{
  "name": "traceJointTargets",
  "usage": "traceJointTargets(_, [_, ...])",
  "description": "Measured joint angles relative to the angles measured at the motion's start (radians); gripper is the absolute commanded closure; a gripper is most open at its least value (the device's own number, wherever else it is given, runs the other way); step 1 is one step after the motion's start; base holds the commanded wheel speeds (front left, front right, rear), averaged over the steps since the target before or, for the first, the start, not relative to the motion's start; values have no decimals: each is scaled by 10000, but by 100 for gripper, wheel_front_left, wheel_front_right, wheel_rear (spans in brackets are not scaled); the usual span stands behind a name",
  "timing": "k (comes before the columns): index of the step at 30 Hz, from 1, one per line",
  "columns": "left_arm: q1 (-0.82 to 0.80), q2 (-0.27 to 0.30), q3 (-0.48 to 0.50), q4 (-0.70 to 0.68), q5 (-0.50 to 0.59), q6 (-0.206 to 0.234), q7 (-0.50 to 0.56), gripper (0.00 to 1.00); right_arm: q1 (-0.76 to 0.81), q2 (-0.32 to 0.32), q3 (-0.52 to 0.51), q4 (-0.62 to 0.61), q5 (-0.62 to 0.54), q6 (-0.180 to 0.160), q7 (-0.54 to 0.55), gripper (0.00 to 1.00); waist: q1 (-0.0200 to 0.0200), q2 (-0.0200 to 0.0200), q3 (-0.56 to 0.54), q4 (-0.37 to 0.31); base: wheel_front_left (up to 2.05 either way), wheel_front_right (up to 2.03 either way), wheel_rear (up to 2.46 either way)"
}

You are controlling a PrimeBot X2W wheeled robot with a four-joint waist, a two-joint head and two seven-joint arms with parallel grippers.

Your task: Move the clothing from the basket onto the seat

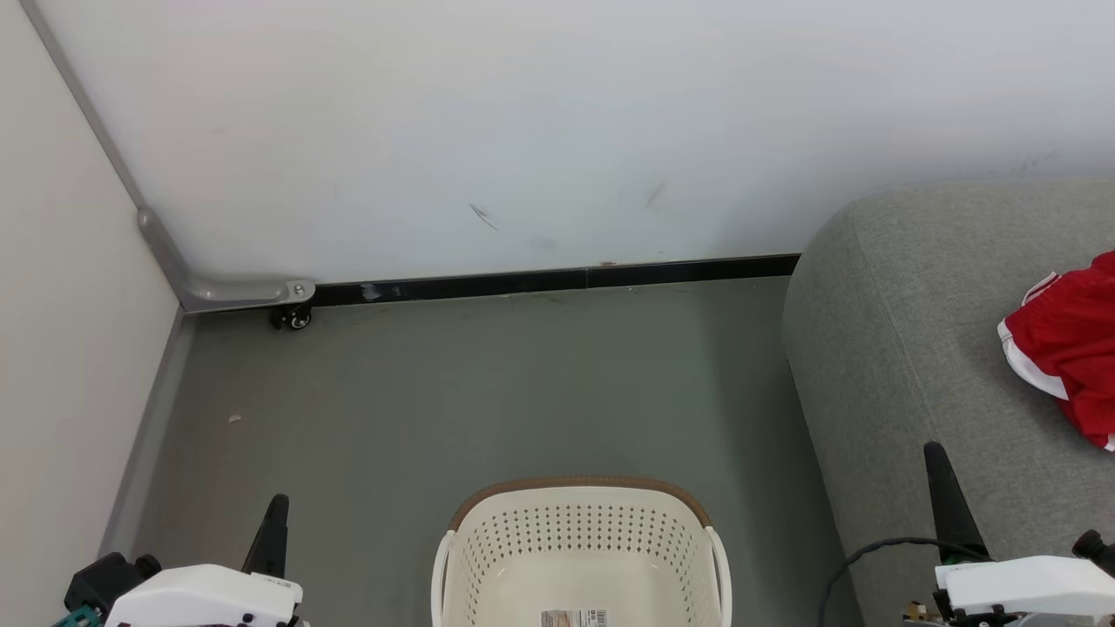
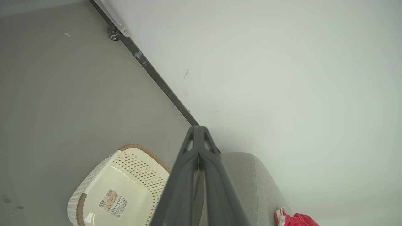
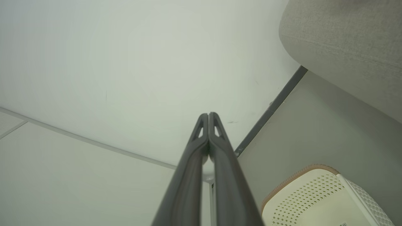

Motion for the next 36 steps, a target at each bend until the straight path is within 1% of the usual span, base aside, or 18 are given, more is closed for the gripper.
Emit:
traceJointTargets(3, [0,-15,56,-75,-468,-90,27,100,-32,-6,-52,29,424,0,40,100,-11,0,40,-14,0,0,0])
traceJointTargets(8, [0,-25,151,-180,-1202,-272,203,100,-382,-21,-92,52,1106,-2,192,100,-19,0,98,-36,0,0,0])
traceJointTargets(19, [-1,-63,384,-414,-2838,-621,506,100,-441,-33,-167,219,2656,-2,458,100,-23,0,190,-86,0,0,0])
traceJointTargets(27, [-2,-105,537,-552,-4013,-886,732,100,-805,-75,-261,261,3772,-2,696,100,-26,0,246,-122,0,0,0])
traceJointTargets(33, [-6,-167,694,-665,-4909,-1151,903,100,-813,-84,-374,301,4596,-2,805,100,-27,0,285,-149,0,0,0])
traceJointTargets(36, [-7,-188,736,-721,-5202,-1221,903,100,-820,-92,-391,309,4888,-2,897,100,-27,0,295,-155,0,0,0])
